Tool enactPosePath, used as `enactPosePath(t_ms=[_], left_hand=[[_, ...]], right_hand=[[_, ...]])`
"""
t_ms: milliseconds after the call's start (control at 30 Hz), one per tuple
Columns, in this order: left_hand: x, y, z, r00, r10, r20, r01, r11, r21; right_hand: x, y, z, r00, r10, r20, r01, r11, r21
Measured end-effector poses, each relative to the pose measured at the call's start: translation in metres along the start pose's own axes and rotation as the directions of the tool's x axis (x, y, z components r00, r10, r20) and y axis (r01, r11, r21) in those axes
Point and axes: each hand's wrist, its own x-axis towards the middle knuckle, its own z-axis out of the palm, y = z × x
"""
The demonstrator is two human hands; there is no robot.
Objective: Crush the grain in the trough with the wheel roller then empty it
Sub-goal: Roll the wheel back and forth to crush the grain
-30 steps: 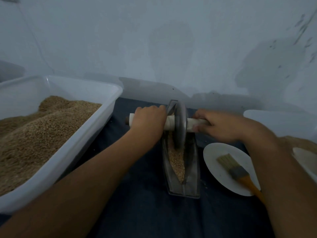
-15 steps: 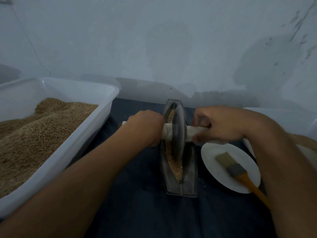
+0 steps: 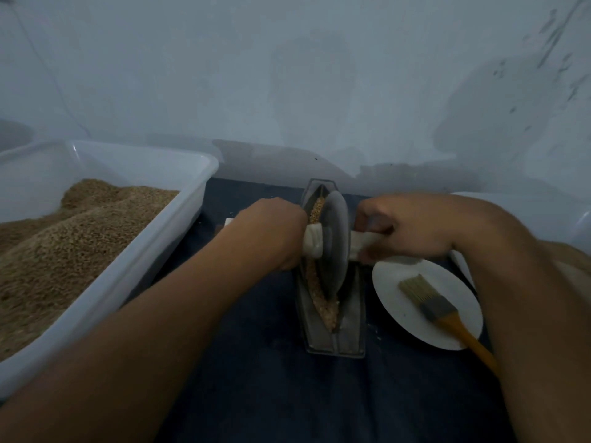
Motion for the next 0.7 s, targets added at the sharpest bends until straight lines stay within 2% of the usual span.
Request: enactPosePath(t_ms=[167, 300, 400, 533, 600, 700], left_hand=[[0.020, -0.014, 0.019, 0.982, -0.044, -0.184, 0.034, 0.998, -0.061], [0.029, -0.014, 0.030, 0.926, -0.027, -0.375, 0.030, 1.000, 0.003], [0.033, -0.016, 0.033, 0.899, -0.003, -0.439, 0.011, 1.000, 0.015], [0.032, -0.018, 0.031, 0.908, 0.002, -0.419, -0.006, 1.000, -0.008], [0.029, -0.017, 0.027, 0.943, -0.012, -0.333, 0.004, 1.000, -0.024], [0.020, -0.014, 0.015, 0.991, -0.011, -0.134, 0.007, 0.999, -0.031]], right_hand=[[0.023, 0.014, 0.013, 0.993, -0.026, -0.112, 0.028, 1.000, 0.013], [0.036, 0.026, 0.023, 0.980, -0.055, -0.193, 0.064, 0.997, 0.039], [0.038, 0.029, 0.027, 0.967, -0.049, -0.250, 0.082, 0.989, 0.125], [0.039, 0.030, 0.024, 0.964, -0.021, -0.265, 0.068, 0.983, 0.168], [0.033, 0.027, 0.019, 0.975, -0.020, -0.219, 0.057, 0.985, 0.165], [0.017, 0.016, 0.010, 0.990, -0.029, -0.137, 0.045, 0.993, 0.113]])
